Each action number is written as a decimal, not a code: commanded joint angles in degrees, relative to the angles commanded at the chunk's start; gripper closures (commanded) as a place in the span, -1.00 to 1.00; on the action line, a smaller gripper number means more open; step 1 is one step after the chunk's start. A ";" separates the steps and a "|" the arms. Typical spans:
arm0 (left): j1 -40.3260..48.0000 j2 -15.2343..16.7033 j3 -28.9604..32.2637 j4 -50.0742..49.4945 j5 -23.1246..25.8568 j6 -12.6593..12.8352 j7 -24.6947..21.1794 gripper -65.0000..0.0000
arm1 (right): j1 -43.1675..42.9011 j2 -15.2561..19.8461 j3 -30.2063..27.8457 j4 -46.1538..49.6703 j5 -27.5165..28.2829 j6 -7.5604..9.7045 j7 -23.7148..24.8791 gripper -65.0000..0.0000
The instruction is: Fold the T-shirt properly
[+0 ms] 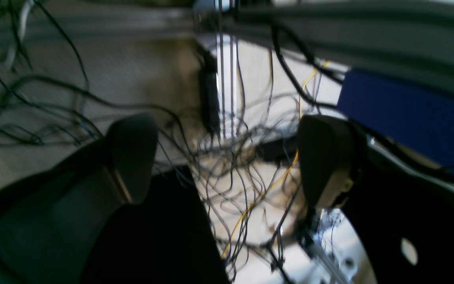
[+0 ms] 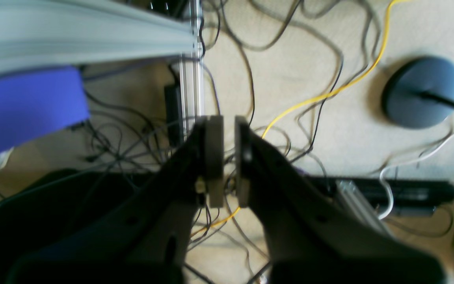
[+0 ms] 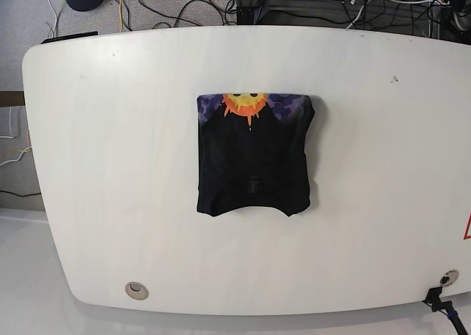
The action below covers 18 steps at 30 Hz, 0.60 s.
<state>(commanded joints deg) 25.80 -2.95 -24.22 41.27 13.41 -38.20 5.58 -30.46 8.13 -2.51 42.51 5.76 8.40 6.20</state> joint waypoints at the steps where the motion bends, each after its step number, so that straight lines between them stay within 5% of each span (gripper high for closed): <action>1: -0.97 0.00 0.79 -2.02 1.14 1.93 0.00 -0.62 | 1.23 0.00 0.00 -2.02 0.00 0.09 0.00 0.87; 11: -11.25 -1.32 7.38 -19.34 1.93 20.84 0.00 -0.62 | 11.78 -0.88 0.09 -17.41 0.00 0.09 0.00 0.86; 15: -13.54 -1.14 7.47 -21.27 2.02 25.76 0.00 -0.63 | 15.30 -1.49 0.18 -22.42 -0.09 0.09 0.00 0.86; 18: -16.44 -1.14 7.47 -25.41 1.93 26.99 0.00 -0.63 | 16.53 -1.58 0.18 -23.56 -0.09 0.09 0.00 0.86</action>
<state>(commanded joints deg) 9.36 -4.09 -16.75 15.87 15.34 -11.21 5.58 -13.93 6.55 -2.33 18.95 5.67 8.48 6.20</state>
